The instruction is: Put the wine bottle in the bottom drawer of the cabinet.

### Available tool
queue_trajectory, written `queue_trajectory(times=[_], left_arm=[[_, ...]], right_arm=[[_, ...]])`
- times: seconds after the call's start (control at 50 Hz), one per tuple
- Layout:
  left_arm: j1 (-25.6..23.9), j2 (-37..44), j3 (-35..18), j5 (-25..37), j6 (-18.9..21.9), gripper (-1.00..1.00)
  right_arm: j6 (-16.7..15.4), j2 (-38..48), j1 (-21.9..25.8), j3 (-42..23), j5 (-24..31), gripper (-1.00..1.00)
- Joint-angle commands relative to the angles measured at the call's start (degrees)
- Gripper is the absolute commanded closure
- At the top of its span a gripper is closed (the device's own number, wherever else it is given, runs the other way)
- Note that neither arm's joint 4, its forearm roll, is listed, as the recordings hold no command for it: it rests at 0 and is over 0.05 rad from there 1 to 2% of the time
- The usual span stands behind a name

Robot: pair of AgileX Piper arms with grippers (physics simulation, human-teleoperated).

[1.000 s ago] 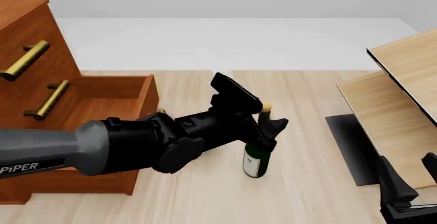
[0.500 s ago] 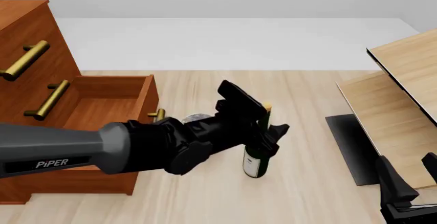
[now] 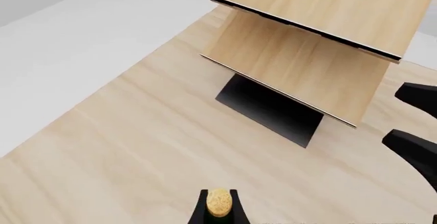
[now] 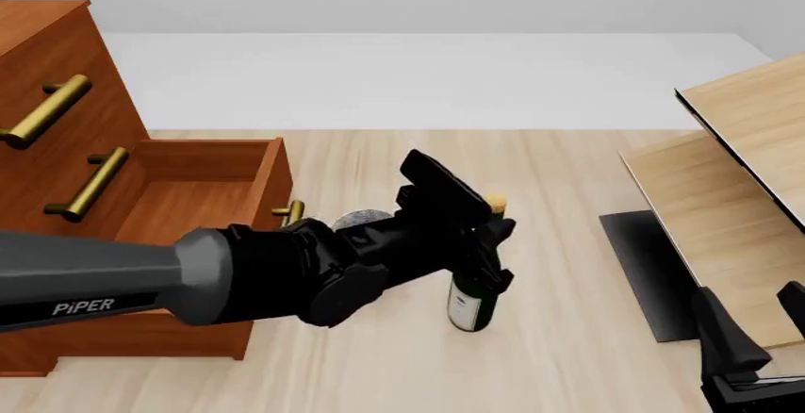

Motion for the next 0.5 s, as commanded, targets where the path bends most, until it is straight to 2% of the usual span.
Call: queue_trajectory(times=[0.02, 0.14, 0.5], left_arm=[[-0.38, -3.41, 0.12, 1.2, 1.54, 1.0], [-1.37, -6.59, 0.56, 2.19, 2.56, 1.0], [0.24, -19.43, -1.48, 11.9, 5.03, 1.0]], right_arm=[[-0.25, 0.36, 0.03, 0.0, -0.31, -1.0], [-0.42, 0.68, 0.05, 0.0, -0.62, -1.0], [-1.11, 0.71, 0.24, 0.0, -0.41, -1.0]])
